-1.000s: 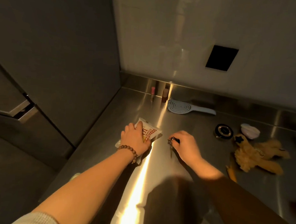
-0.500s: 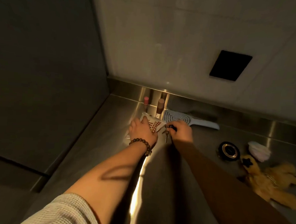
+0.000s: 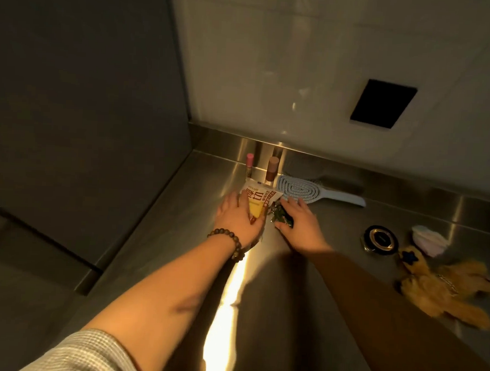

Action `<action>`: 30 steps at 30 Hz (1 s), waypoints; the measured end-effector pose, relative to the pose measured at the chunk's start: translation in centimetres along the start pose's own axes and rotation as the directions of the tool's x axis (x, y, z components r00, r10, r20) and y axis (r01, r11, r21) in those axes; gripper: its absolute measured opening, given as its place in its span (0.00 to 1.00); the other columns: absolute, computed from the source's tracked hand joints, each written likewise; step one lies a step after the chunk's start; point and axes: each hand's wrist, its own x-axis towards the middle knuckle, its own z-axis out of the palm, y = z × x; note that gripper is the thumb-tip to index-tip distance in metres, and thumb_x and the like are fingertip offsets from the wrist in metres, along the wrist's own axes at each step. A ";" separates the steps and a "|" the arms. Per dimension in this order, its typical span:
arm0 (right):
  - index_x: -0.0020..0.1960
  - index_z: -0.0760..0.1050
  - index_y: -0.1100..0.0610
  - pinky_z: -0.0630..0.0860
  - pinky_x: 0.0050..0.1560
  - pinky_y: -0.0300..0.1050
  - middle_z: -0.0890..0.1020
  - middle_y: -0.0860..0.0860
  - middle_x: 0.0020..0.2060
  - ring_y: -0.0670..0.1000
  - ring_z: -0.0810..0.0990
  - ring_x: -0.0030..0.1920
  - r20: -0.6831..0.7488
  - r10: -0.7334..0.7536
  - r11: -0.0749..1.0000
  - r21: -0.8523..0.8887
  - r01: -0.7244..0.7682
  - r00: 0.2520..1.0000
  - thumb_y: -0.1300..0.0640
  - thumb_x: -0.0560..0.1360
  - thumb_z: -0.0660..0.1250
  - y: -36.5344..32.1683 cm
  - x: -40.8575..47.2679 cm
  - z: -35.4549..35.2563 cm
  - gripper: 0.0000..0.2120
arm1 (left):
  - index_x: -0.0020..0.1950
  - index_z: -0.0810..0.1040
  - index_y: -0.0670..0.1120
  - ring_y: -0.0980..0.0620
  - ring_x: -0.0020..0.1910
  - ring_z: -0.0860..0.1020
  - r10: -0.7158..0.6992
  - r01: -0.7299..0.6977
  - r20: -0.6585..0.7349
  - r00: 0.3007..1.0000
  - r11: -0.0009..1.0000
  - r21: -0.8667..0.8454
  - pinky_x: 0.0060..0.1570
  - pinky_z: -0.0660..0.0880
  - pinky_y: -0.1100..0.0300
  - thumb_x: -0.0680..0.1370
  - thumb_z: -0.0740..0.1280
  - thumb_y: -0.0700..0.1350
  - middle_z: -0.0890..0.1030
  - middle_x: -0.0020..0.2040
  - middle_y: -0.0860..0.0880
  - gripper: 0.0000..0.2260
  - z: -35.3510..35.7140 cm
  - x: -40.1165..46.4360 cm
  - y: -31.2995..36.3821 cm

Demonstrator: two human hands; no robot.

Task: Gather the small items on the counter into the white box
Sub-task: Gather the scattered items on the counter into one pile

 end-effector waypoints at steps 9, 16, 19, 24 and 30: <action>0.77 0.54 0.44 0.49 0.76 0.59 0.55 0.48 0.78 0.51 0.46 0.78 0.004 -0.330 0.944 0.014 0.330 0.944 0.50 0.78 0.64 -6.1 -7.6 3.8 0.31 | 0.77 0.50 0.47 0.46 0.76 0.49 -0.038 0.056 -0.166 0.985 0.993 0.108 0.74 0.47 0.51 0.76 0.57 0.61 0.52 0.77 0.44 0.34 -4.8 -12.6 -6.2; 0.75 0.57 0.43 0.53 0.77 0.56 0.56 0.48 0.77 0.49 0.47 0.78 0.143 -0.421 0.907 0.094 0.412 0.896 0.49 0.79 0.62 -9.0 -12.3 11.1 0.27 | 0.77 0.50 0.46 0.47 0.76 0.48 -0.360 0.386 -0.264 0.895 0.921 0.054 0.74 0.48 0.51 0.74 0.58 0.66 0.52 0.77 0.46 0.39 -5.1 -26.8 -14.1; 0.75 0.58 0.44 0.53 0.76 0.54 0.56 0.48 0.77 0.49 0.48 0.78 0.170 -0.461 0.888 0.093 0.451 0.871 0.49 0.79 0.62 -9.7 -13.8 13.1 0.27 | 0.77 0.48 0.46 0.47 0.76 0.48 -0.424 0.437 -0.196 0.884 0.899 0.027 0.74 0.47 0.51 0.73 0.60 0.67 0.51 0.78 0.46 0.42 -3.7 -30.2 -15.3; 0.75 0.59 0.45 0.54 0.76 0.52 0.58 0.48 0.77 0.50 0.50 0.77 0.185 -0.468 0.883 0.063 0.465 0.864 0.49 0.79 0.60 -9.8 -15.3 14.3 0.25 | 0.76 0.56 0.46 0.48 0.72 0.62 -0.398 0.396 -0.278 0.874 0.916 -0.065 0.71 0.56 0.57 0.75 0.66 0.57 0.64 0.74 0.47 0.35 -2.7 -30.5 -15.1; 0.75 0.61 0.47 0.56 0.75 0.49 0.59 0.49 0.76 0.50 0.52 0.77 0.145 -0.401 0.916 0.069 0.395 0.905 0.51 0.80 0.61 -7.5 -15.7 12.4 0.24 | 0.68 0.68 0.49 0.49 0.61 0.71 -0.296 0.287 -0.290 0.910 0.955 -0.075 0.61 0.67 0.57 0.71 0.71 0.56 0.73 0.63 0.49 0.29 -2.6 -27.0 -13.1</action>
